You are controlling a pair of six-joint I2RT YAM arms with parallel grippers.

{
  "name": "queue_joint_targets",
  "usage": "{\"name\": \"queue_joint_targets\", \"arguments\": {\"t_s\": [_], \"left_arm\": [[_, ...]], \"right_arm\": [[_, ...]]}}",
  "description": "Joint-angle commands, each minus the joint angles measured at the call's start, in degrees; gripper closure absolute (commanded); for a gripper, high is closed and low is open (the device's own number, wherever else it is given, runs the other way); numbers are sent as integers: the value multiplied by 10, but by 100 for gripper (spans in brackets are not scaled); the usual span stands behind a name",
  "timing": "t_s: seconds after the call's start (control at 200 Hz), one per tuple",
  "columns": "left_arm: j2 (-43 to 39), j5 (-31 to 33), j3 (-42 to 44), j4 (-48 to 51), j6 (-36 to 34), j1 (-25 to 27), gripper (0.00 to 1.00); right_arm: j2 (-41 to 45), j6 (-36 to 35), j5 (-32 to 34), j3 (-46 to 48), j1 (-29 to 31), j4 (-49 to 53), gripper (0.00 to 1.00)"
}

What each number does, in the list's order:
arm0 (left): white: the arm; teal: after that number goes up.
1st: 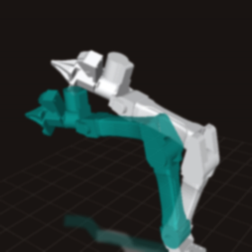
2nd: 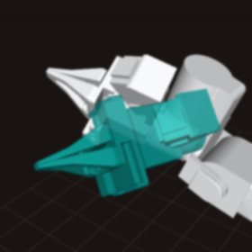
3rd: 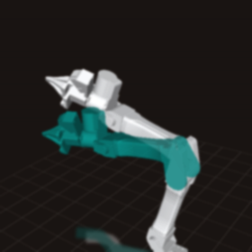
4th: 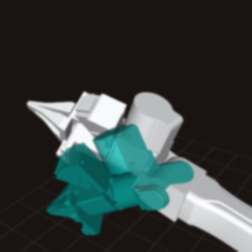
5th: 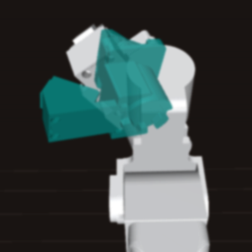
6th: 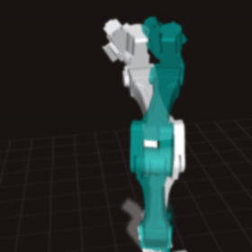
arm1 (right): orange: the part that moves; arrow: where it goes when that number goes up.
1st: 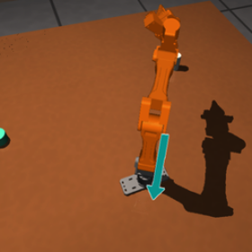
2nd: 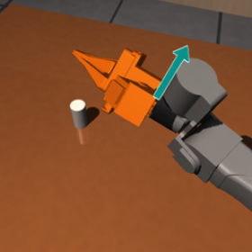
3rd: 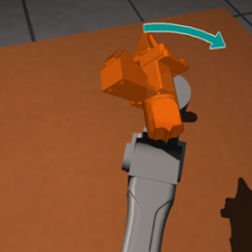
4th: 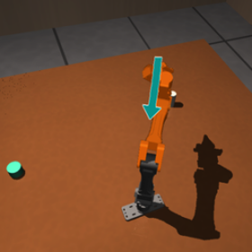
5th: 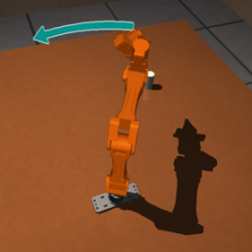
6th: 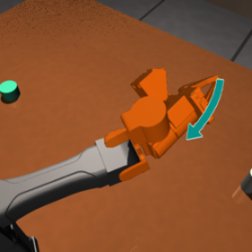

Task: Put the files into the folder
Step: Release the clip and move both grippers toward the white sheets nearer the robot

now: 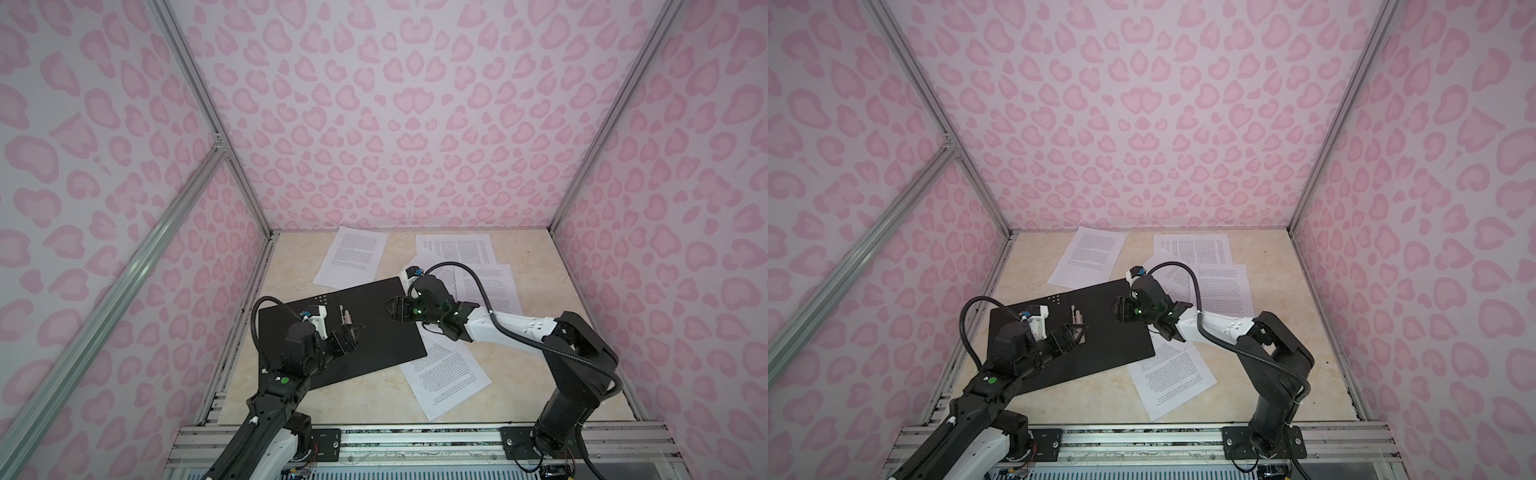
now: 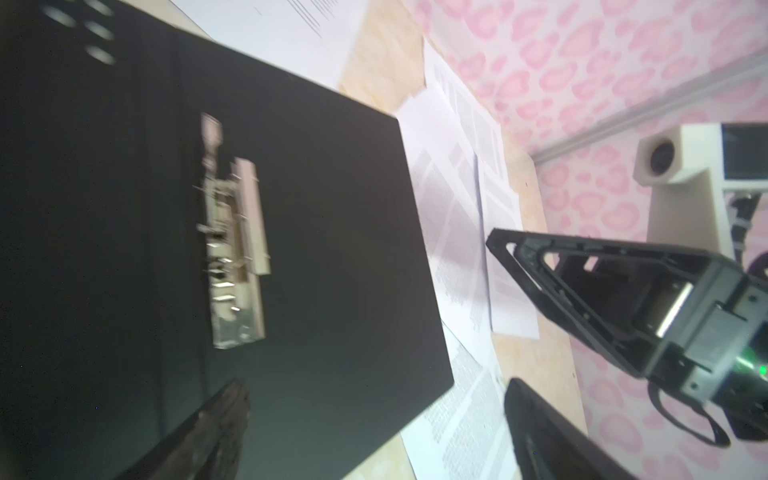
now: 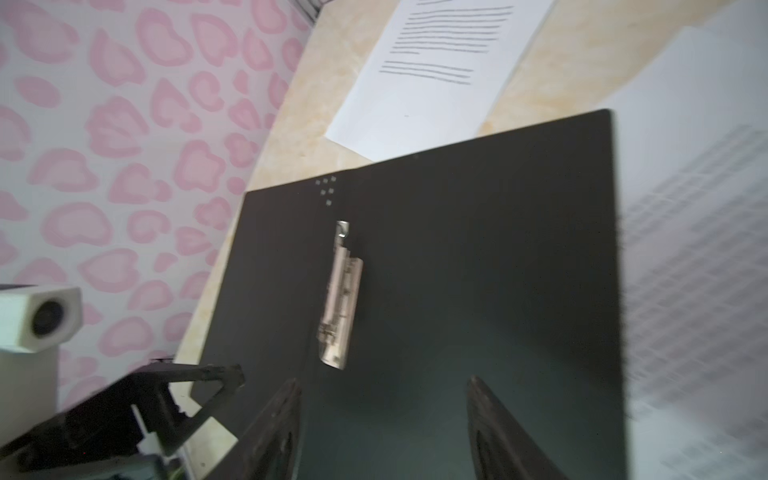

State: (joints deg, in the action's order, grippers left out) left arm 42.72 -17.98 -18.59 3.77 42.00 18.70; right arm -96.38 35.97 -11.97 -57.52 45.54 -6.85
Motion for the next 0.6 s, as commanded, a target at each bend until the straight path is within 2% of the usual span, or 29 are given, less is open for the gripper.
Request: {"name": "queue_joint_targets", "arguments": {"t_s": [0.0,0.17,0.195,0.21,0.24,0.325,0.405,0.465,0.595], "left_arm": [[63,31,-32,-66,-8,97,3],[201,37,-119,-63,-14,239,1],[223,35,-131,-60,-14,252,1],[234,31,-138,-59,-14,262,1],[257,23,-150,-60,-15,278,1],[322,3,-186,-60,-18,318,0],[372,-10,-211,-61,-25,348,0],[398,-9,-228,-60,-33,366,0],[454,-37,-250,-73,-34,381,0]], "right_arm": [[64,-93,34,65,-18,61,33],[179,-71,3,155,-95,124,24],[194,-69,4,171,-103,128,21],[207,-66,7,184,-109,131,16],[224,-58,16,202,-119,137,10],[273,-39,16,247,-149,166,3],[324,-22,5,291,-176,181,2],[369,0,29,324,-187,201,2],[457,24,24,361,-208,267,2]]}}
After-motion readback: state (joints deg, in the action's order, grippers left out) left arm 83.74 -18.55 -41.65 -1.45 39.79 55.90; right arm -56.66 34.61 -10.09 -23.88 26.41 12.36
